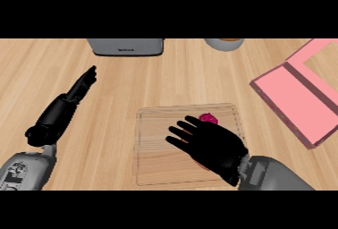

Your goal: Pick the sweet potato from the cutting board and place it in the cardboard box

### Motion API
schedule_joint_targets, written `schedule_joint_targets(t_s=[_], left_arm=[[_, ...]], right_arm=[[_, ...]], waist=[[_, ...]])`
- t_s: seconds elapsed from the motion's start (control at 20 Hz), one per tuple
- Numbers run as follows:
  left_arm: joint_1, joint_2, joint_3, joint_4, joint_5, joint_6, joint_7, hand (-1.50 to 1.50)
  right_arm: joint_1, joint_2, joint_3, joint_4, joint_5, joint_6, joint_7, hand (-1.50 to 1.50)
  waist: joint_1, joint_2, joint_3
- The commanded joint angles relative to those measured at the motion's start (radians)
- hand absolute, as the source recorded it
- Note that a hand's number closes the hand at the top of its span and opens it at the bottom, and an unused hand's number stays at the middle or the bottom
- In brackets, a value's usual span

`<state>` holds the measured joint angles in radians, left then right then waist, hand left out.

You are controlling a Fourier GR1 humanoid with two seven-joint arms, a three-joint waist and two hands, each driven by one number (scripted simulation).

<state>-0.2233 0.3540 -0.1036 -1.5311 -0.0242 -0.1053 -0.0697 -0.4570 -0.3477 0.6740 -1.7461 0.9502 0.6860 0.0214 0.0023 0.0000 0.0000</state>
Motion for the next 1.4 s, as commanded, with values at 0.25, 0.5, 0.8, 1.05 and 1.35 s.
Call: schedule_joint_targets(t_s=[0.25,0.5,0.8,1.05,1.35], left_arm=[[-0.004,-0.049,0.053,0.047,-0.039,-0.023,-0.025,0.0],[0.015,-0.034,0.083,0.038,-0.049,-0.068,-0.052,0.0],[0.003,-0.079,0.065,-0.058,-0.07,-0.071,0.039,0.0],[-0.026,-0.075,0.116,0.035,-0.072,-0.115,0.008,0.0],[-0.003,-0.116,0.104,0.03,-0.127,-0.085,-0.037,0.0]], right_arm=[[0.002,0.072,-0.024,0.148,0.131,-0.05,-0.1,-1.5],[0.109,0.089,0.016,0.109,0.187,-0.068,-0.113,-1.5],[0.071,0.147,-0.024,0.213,0.281,-0.097,-0.116,-1.5],[0.084,0.143,-0.07,0.235,0.326,-0.118,-0.184,-1.5],[0.099,0.144,-0.097,0.335,0.354,-0.172,-0.279,-1.5]], waist=[[0.0,0.001,0.0],[-0.003,-0.001,0.0],[0.0,-0.001,0.0],[-0.003,0.0,0.0],[-0.002,0.0,0.0]])
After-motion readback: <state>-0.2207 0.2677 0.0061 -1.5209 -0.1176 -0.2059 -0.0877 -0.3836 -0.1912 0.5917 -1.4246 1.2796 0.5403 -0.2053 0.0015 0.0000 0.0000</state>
